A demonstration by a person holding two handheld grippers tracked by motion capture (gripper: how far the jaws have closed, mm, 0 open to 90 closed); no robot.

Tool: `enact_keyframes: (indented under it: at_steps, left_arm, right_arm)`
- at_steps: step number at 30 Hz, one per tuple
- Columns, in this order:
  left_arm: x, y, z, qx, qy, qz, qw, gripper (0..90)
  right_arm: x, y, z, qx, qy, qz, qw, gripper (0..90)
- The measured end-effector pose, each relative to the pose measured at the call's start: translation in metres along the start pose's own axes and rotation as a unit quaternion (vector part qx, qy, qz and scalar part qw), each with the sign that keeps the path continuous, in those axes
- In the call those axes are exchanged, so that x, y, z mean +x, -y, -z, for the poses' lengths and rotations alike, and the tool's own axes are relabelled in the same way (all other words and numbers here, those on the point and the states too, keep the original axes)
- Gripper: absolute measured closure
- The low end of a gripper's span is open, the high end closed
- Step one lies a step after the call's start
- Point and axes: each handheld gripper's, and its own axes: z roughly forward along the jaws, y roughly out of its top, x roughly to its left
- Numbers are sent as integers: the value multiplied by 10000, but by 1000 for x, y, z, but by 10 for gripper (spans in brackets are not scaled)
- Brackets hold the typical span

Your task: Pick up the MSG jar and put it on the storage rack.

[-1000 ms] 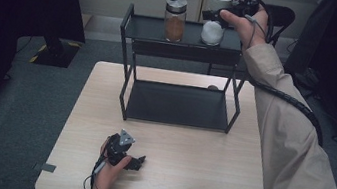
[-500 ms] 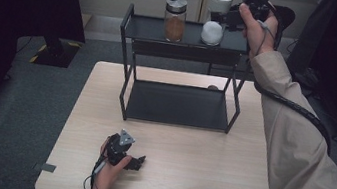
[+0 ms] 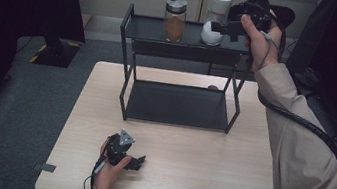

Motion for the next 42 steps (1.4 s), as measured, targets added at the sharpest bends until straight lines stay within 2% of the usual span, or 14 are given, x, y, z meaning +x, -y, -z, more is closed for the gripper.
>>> enact_keyframes:
  at_steps: [24,33,42]
  left_arm:
    - [0,0,0,2,0,-2,10000,0]
    - [0,0,0,3,0,-1,10000,0]
    - [0,0,0,3,0,-3,10000,0]
  right_arm:
    - [10,25,8,-15,-231,89,9997,13]
    - [12,38,8,-5,-423,82,9991,15]
    - [17,65,4,13,-719,99,9974,16]
